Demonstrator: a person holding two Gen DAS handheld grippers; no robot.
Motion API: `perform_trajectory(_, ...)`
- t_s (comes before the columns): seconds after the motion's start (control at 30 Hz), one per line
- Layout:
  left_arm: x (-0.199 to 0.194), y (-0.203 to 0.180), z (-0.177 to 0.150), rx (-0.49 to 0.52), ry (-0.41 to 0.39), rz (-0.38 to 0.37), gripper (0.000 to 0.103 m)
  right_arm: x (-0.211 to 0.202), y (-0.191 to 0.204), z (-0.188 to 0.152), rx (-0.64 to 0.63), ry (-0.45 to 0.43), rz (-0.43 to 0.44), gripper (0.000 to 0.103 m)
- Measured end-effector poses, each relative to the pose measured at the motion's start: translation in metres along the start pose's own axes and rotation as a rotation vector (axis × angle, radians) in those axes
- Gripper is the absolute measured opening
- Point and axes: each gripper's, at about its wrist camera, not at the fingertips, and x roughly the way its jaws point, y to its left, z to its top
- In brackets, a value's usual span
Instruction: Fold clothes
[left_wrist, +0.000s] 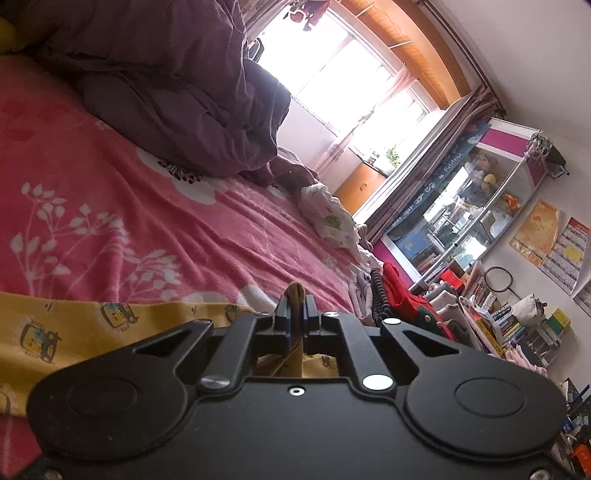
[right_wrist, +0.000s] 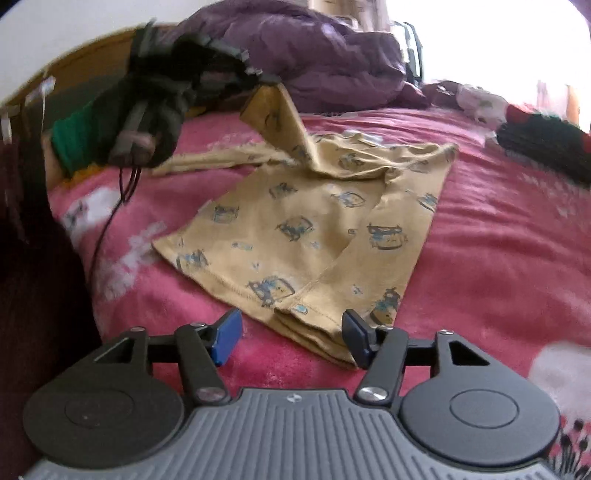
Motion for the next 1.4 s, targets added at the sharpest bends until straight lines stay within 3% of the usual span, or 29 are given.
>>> perform_trajectory(0.2,-0.017,-0.010,-0.007,-0.005,0.031,-0.033,0.003,0.001,-0.032,0.020,0.136,-0.107,0.014,0.059)
perform_trajectory(0.4,-0.051,-0.013,-0.009,-0.079,0.017,-0.142,0.003,0.017,-0.079,0.075,0.208,-0.199,0.006,0.059)
perform_trajectory(0.57,-0.047,0.004,-0.017,-0.124,0.072,-0.100,0.003,0.061,-0.120,0.123,0.246,-0.217,-0.003,0.059)
perform_trajectory(0.7,-0.039,0.013,-0.025,-0.115,0.119,-0.033,0.003,0.108,-0.139,0.153,0.222,-0.165,-0.004,0.059)
perform_trajectory(0.93,-0.043,0.025,-0.032,-0.125,0.158,0.012,0.003,0.166,-0.175,0.169,0.273,-0.089,-0.031,0.059)
perform_trajectory(1.1,-0.046,0.028,-0.034,-0.117,0.177,0.031,0.003,0.179,-0.199,0.169,0.394,-0.107,0.035,0.058)
perform_trajectory(1.3,-0.048,0.021,-0.035,-0.085,0.174,0.023,0.003,0.155,-0.213,0.175,0.524,-0.201,0.076,0.059)
perform_trajectory(1.4,-0.050,0.017,-0.036,-0.067,0.173,0.023,0.003,0.152,-0.216,0.174,0.558,-0.200,0.089,0.059)
